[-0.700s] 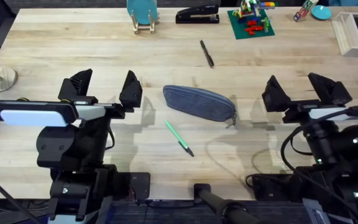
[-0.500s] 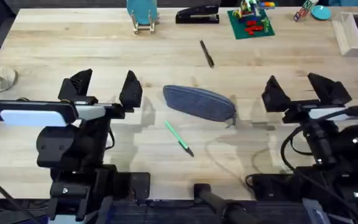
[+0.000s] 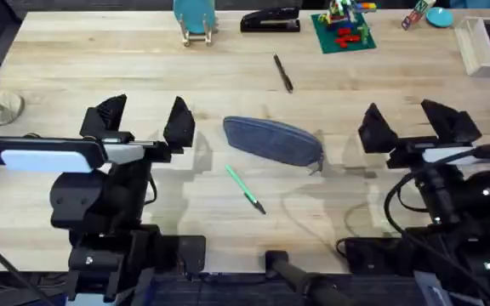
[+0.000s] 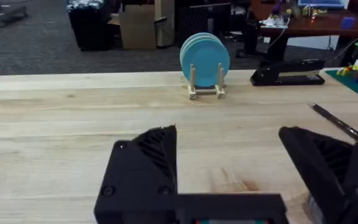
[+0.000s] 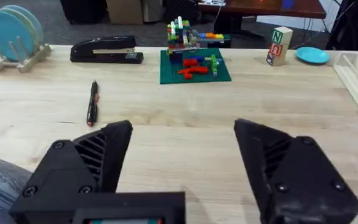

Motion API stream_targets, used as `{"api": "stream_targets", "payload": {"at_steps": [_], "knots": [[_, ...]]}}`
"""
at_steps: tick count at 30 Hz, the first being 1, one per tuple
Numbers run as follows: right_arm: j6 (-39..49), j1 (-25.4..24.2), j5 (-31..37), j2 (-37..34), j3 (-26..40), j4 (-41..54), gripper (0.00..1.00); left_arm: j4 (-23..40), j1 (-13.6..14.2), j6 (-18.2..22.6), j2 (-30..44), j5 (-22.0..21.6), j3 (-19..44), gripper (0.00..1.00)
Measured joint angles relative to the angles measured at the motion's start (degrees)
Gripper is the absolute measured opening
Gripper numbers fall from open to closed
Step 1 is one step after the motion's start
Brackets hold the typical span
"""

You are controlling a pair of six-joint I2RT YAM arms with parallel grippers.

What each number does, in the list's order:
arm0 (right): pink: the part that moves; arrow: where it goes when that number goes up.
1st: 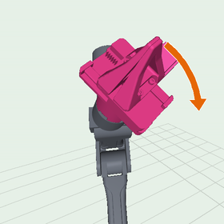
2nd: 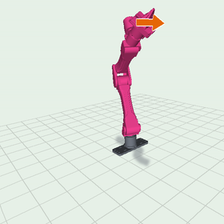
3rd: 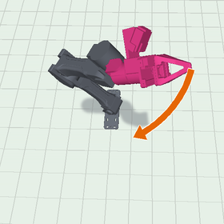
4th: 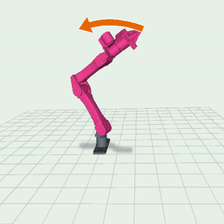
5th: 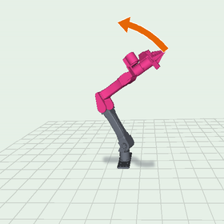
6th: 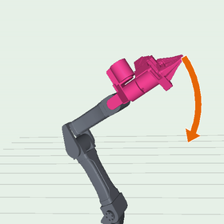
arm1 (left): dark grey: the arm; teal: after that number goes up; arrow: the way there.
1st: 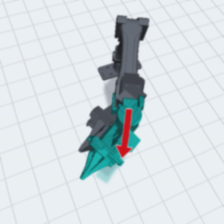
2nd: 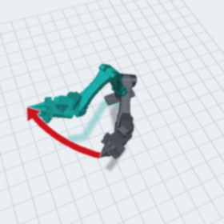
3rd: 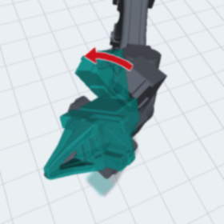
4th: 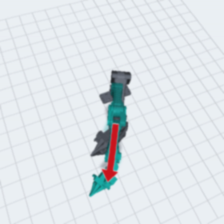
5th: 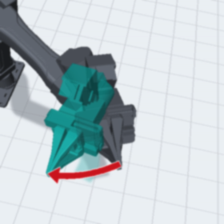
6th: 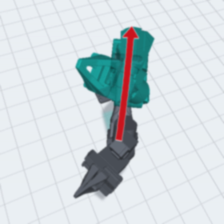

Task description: Unzip the bag, pick up the pens from the table one at a time and place them inside, then zip the bag closed.

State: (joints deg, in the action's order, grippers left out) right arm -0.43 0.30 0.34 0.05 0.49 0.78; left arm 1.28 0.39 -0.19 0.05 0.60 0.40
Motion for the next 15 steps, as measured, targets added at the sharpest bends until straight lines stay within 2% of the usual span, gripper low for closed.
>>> {"api": "stream_targets", "payload": {"at_steps": [4,7,11,15], "knots": [[-0.84,0.02,-0.17,0.00,0.19,0.23,0.996,0.15,0.00,-0.02,0.00,0.11,0.06,0.993],[-1.28,0.00,-0.20,-0.02,1.65,2.59,0.996,3.27,0.02,0.00,0.00,0.26,0.78,0.993],[-1.70,0.00,-0.17,-0.38,5.82,6.61,0.996,8.71,0.02,0.00,0.21,0.28,4.24,0.993],[-1.95,0.02,-0.17,-2.91,10.80,10.38,0.996,9.27,0.00,0.01,2.69,0.29,9.03,0.993]]}}
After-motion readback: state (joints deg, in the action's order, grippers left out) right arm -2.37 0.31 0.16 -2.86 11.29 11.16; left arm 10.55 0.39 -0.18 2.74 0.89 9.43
